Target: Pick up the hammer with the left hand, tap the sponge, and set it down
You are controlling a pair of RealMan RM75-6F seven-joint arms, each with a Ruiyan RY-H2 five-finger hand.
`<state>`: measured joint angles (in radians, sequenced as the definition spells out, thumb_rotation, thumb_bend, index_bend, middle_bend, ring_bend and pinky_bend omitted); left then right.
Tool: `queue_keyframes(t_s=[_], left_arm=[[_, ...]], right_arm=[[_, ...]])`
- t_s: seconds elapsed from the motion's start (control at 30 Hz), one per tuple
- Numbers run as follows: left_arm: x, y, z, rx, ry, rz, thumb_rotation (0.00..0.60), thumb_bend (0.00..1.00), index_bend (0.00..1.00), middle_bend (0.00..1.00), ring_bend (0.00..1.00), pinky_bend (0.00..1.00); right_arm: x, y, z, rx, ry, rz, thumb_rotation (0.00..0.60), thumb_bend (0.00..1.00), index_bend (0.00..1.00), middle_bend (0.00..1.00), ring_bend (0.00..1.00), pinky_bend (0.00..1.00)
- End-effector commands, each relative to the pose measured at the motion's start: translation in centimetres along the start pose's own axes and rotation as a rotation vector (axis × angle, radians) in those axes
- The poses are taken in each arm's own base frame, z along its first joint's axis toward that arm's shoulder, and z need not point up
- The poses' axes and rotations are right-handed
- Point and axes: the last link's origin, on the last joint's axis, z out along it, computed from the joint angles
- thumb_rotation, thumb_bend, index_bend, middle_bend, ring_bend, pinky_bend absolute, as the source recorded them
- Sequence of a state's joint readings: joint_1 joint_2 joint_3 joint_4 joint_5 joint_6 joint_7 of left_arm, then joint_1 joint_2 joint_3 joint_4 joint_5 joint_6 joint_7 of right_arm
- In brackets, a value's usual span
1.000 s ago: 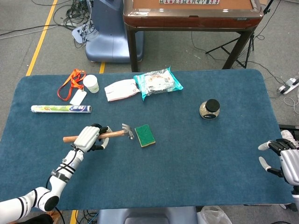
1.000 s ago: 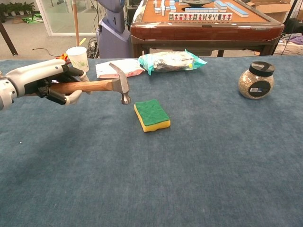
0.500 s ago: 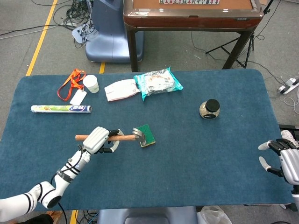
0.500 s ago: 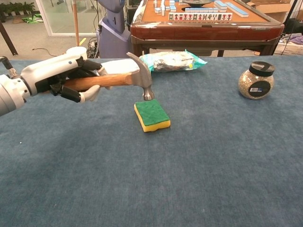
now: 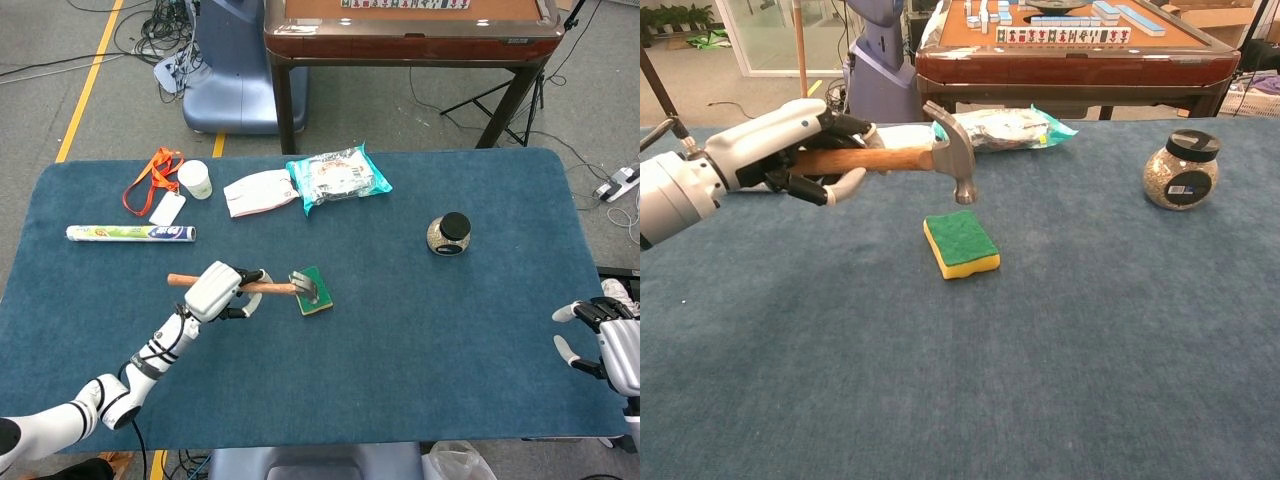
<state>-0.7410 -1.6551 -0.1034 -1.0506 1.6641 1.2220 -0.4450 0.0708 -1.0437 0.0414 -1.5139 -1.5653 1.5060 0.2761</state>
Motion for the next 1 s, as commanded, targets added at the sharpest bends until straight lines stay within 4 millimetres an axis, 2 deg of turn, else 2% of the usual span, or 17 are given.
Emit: queue_keyframes(t_s=[0.03, 0.3, 0.57, 0.77, 1.0], left_arm=[[-0.4, -0.2, 0.6, -0.016, -0.002, 0.066, 0.6, 0.68, 0.79, 0.85, 0.69, 0.86], [-1.0, -1.7, 1.2, -0.003, -0.027, 0.192, 0.6, 0.68, 0.79, 0.85, 0.69, 0.86], [-0.9, -2.3, 1.9, 0.014, 0.006, 0.191, 0.6, 0.68, 0.79, 0.85, 0.69, 0.86], [-0.9, -2.0, 2.5, 0.047, 0.027, 0.091, 0.6, 0.68, 0.79, 0.85, 0.69, 0.86], [-2.0, -1.5, 2.7, 0.026, 0.0, 0.179, 0.6, 0.68, 0.79, 0.85, 0.69, 0.86]], right_arm=[[0.0, 0.0, 0.0, 0.0, -0.001, 0.001, 0.6, 0.32, 0.46, 0.45, 0.39, 0.26], [0.0, 0.0, 0.0, -0.002, 0.001, 0.001, 0.6, 0.32, 0.46, 0.45, 0.39, 0.26], [0.0, 0.1, 0.1, -0.004, -0.001, 0.001, 0.6, 0.32, 0.46, 0.45, 0.39, 0.26], [-0.1, 0.0, 0.2, -0.006, -0.002, 0.0, 0.6, 0.32, 0.46, 0.45, 0.39, 0.26], [-0.1, 0.1, 0.2, -0.007, -0.002, -0.001, 0.6, 0.32, 0.46, 0.45, 0.39, 0.26]])
